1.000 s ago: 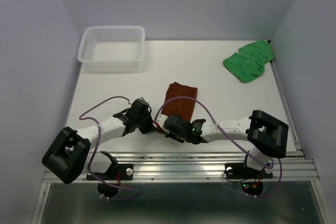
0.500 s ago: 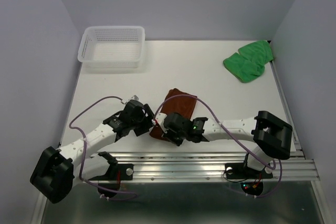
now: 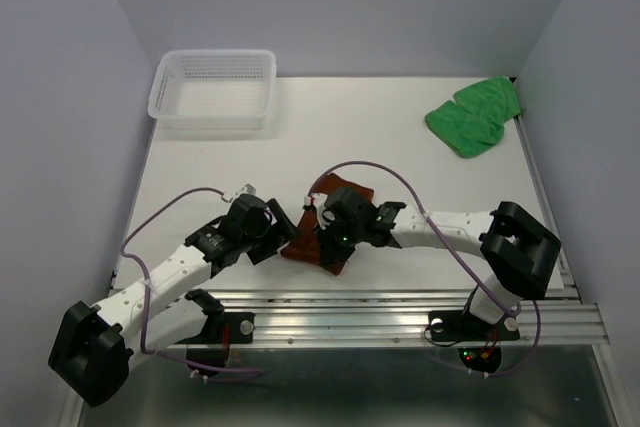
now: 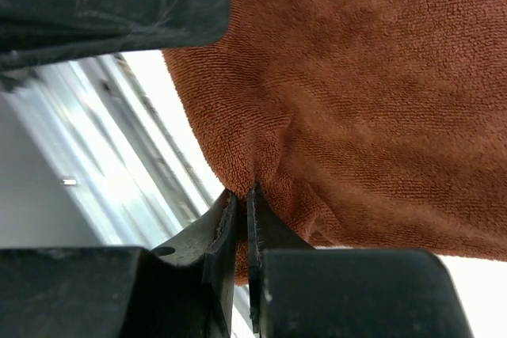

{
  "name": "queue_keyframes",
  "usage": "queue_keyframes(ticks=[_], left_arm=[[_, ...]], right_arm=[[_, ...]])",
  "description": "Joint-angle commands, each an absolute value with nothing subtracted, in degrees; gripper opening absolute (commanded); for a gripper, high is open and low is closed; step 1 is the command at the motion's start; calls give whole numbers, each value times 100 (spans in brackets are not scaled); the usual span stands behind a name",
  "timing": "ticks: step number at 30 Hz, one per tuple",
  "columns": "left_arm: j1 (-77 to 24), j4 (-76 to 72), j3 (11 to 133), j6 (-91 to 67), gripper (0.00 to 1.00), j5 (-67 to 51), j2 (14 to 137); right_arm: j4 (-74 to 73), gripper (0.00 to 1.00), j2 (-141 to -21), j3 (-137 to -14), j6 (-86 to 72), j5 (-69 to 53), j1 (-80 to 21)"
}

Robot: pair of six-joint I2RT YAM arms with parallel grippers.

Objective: Roll the towels
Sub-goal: Roll the towel

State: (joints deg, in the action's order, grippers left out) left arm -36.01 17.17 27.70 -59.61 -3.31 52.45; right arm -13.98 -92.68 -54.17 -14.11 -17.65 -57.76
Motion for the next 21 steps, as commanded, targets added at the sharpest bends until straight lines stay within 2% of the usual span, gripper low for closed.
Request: queue_keyframes(ticks=[1, 5, 21], left_arm=[[-3630, 1925, 2839, -6003, 93, -79, 5028], [-3630, 1890, 2874, -5977, 94, -105, 5089], [-3630, 1266, 2558, -5748, 90, -404, 5300]], right_arm=[[-879, 1, -9343, -5326, -1837, -2794, -5353], [-765, 1, -9553, -5335, -1942, -3163, -5142], [-404, 1, -9949, -5027, -2628, -3173, -4210]])
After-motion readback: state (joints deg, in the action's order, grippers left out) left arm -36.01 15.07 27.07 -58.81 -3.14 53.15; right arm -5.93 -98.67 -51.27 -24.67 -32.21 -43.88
